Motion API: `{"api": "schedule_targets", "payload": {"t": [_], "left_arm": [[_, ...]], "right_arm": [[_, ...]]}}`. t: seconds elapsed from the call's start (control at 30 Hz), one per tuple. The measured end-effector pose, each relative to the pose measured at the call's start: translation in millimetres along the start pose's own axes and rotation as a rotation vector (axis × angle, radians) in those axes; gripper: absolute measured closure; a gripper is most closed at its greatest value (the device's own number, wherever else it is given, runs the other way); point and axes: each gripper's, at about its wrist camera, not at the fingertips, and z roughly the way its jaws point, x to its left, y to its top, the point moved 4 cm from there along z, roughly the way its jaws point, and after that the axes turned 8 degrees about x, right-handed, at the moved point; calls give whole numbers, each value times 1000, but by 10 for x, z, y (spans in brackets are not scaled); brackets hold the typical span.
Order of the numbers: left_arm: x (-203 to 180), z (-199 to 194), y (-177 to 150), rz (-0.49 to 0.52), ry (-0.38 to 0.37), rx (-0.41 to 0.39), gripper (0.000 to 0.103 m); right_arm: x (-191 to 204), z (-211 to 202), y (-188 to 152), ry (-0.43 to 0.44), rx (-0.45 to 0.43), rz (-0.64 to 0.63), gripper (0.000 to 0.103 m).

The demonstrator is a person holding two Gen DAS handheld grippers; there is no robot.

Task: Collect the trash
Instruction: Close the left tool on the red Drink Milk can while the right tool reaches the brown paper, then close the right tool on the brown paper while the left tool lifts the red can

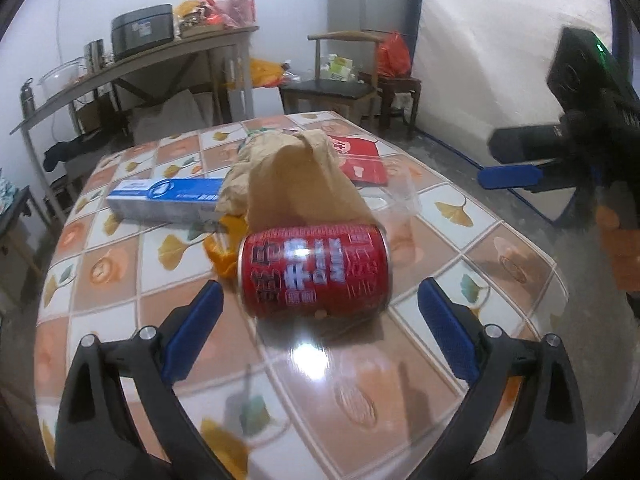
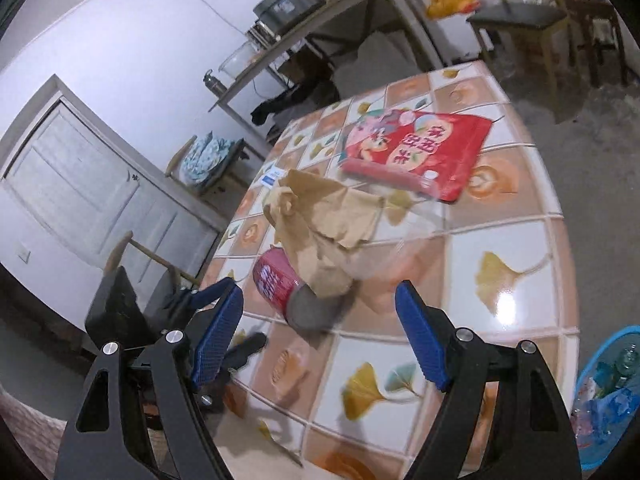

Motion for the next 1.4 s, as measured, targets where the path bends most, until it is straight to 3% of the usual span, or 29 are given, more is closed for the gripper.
{"api": "schedule_targets", "payload": {"t": [0.17, 0.27, 0.6, 0.8, 0.93, 1.1, 1.3, 1.4], "left_arm": [[22, 253, 108, 15, -21, 34, 9], [29, 370, 144, 16, -33, 49, 9], [102, 562, 149, -27, -56, 89, 9], [100, 548, 115, -30, -53, 80, 11], [81, 505, 65, -20, -27, 79, 12], [115, 379, -52, -45, -13, 88, 12], [248, 158, -227, -127, 1, 87, 15], [287, 79, -296, -148, 8, 82, 16]], "right_arm": [[16, 275, 306, 10, 65, 33, 27], [-38, 335, 432, -51, 66, 49, 27], [-252, 332, 551, -115, 44, 109, 27], [-182, 377, 588, -91, 50, 103, 27], [20, 461, 627, -45, 89, 54, 27], [295, 661, 710, -62, 145, -44, 27], [447, 1044, 806, -162, 168, -137, 28], [459, 1265, 822, -242, 188, -192, 38]]}}
